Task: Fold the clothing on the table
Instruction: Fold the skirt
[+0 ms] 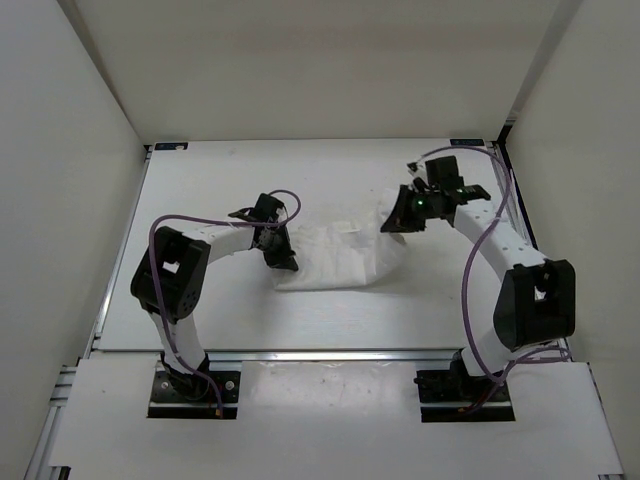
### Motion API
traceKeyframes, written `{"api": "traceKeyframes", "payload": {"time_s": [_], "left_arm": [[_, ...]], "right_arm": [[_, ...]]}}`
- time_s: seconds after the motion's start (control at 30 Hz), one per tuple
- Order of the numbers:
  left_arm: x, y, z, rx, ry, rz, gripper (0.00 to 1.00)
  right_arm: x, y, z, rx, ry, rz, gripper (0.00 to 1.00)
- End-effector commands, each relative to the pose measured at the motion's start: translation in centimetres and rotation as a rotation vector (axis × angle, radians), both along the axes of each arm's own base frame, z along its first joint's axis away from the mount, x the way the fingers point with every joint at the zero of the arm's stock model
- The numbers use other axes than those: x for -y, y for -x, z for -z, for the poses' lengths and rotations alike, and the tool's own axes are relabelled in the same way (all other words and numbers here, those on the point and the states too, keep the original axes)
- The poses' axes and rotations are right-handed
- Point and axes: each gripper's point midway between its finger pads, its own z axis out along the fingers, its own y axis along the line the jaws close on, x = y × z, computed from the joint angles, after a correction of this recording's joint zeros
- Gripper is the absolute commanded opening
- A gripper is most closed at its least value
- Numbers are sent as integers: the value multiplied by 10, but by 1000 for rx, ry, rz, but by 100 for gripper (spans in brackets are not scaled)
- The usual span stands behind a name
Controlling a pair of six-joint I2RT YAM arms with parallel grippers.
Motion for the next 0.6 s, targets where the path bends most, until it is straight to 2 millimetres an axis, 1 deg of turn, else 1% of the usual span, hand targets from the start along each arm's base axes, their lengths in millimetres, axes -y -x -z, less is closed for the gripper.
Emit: {"api": "traceKeyframes", "payload": {"time_s": [0.0,0.03,0.07,0.1,0.13,0.17,0.23,0.27,0.3,0.33,0.37,0.4,0.43,0.47,0.5,0.53,0.57], "left_arm": [[-16,-4,-1,24,-55,-3,0],[-14,-2,0,9,-44,-5,0],[-15,-4,0,15,-45,-7,0],[-16,-3,1,5,-43,-10,0],[-18,-4,3,3,-50,-14,0],[-17,-2,3,4,-50,-2,0],[-14,-4,5,9,-48,-7,0],[-16,-4,6,5,-46,-18,0],[-18,-7,6,0,-35,-31,0],[-16,-7,5,-4,-18,-27,0],[-15,-10,6,-5,-5,-45,0],[-18,-14,5,-8,12,-71,0],[-17,-15,6,-12,20,-78,0],[-15,-16,4,-11,37,-78,0],[-15,-18,3,-18,51,-91,0],[-15,-20,-2,-14,68,-95,0],[-15,-20,-3,-8,69,-97,0]], "right_arm": [[-52,8,-29,26,-89,-154,0],[-70,9,-37,30,-121,-198,0],[-83,13,-34,16,-130,-233,0],[-93,10,-37,27,-147,-252,0],[-106,9,-46,50,-170,-280,0],[-114,10,-40,34,-172,-297,0],[-133,4,-42,28,-214,-339,0],[-143,3,-52,38,-247,-360,0],[-152,3,-47,26,-257,-381,0],[-161,3,-57,29,-297,-407,0],[-169,0,-58,17,-321,-423,0],[-179,1,-55,8,-340,-446,0],[-187,-1,-51,-25,-369,-454,0],[-195,-3,-64,-7,-410,-478,0],[-201,-6,-56,-25,-422,-483,0],[-211,-5,-53,-44,-448,-496,0],[-218,-8,-62,-33,-481,-510,0]]}}
